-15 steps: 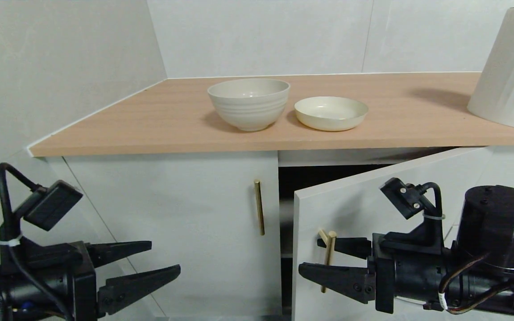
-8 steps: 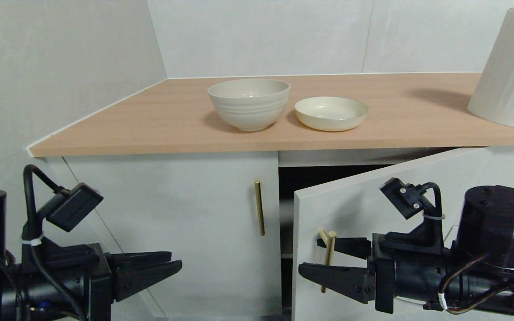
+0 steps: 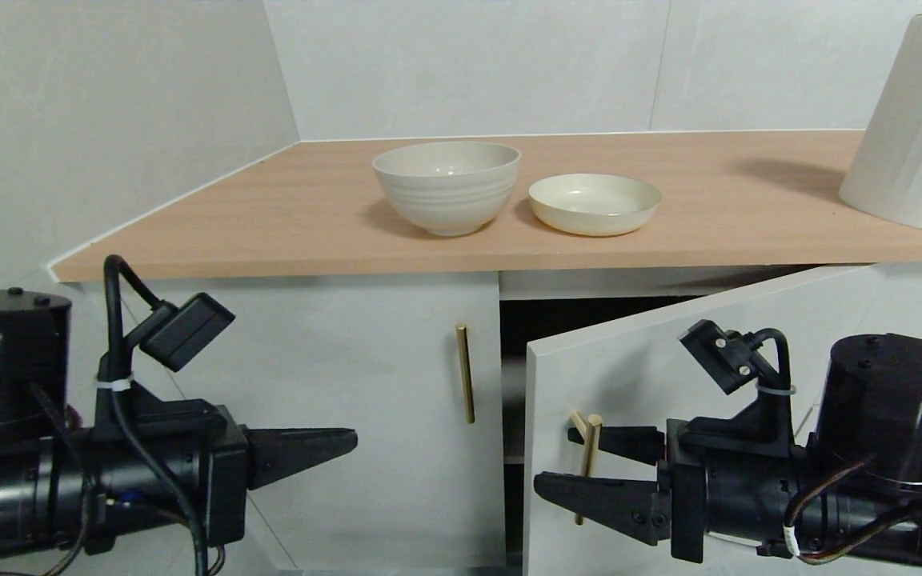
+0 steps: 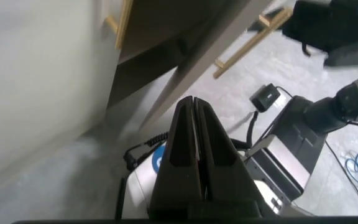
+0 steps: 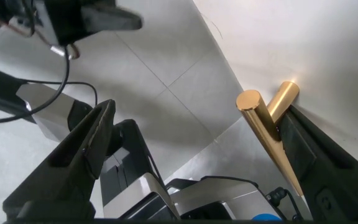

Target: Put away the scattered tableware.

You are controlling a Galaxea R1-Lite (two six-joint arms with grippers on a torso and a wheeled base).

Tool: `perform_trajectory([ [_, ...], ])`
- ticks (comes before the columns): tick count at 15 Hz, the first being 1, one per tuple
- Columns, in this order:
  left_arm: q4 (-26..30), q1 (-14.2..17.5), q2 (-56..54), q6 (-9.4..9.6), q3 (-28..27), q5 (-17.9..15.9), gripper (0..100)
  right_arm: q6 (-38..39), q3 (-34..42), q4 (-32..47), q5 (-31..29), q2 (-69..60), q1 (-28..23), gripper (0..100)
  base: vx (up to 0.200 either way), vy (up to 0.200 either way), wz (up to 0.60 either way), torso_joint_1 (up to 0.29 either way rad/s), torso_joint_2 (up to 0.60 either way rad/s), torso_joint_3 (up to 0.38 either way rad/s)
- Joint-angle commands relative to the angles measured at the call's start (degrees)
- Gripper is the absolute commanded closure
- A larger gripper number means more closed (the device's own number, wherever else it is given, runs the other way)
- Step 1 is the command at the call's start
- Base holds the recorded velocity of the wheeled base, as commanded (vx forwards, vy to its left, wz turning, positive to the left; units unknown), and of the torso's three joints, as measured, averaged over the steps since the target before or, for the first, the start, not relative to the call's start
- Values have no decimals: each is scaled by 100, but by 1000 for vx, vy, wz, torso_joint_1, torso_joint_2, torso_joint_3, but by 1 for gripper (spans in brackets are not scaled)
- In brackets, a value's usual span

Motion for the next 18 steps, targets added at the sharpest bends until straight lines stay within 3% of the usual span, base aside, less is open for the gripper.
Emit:
perform_trajectory([
  [1, -1, -250, 702, -4, -517, 0, 100, 3, 22, -7, 0, 54, 3, 0, 0, 0, 0, 0, 0, 0],
  [5, -194, -654, 1572, 22, -693, 26, 100, 3, 31, -7, 9, 107, 20, 0, 0, 0, 0, 0, 0, 0],
  [8, -1653, -760, 2100, -136, -315, 219, 100, 3, 31, -7, 0, 124, 20, 0, 0, 0, 0, 0, 0, 0],
  [10, -2875, -1111, 2574, -558, -121, 729, 100, 3, 31, -7, 0, 124, 29, 0, 0, 0, 0, 0, 0, 0],
  [11, -3182, -1243, 2768, -628, -69, 905, 100, 3, 31, -7, 9, 142, 20, 0, 0, 0, 0, 0, 0, 0],
  [14, -4413, -1419, 3480, -646, 2, 1564, 100, 3, 31, -15, 0, 168, 29, 0, 0, 0, 0, 0, 0, 0],
  [18, -5512, -1683, 3787, -760, 142, 1670, 100, -14, 48, -7, 0, 168, 20, 0, 0, 0, 0, 0, 0, 0],
])
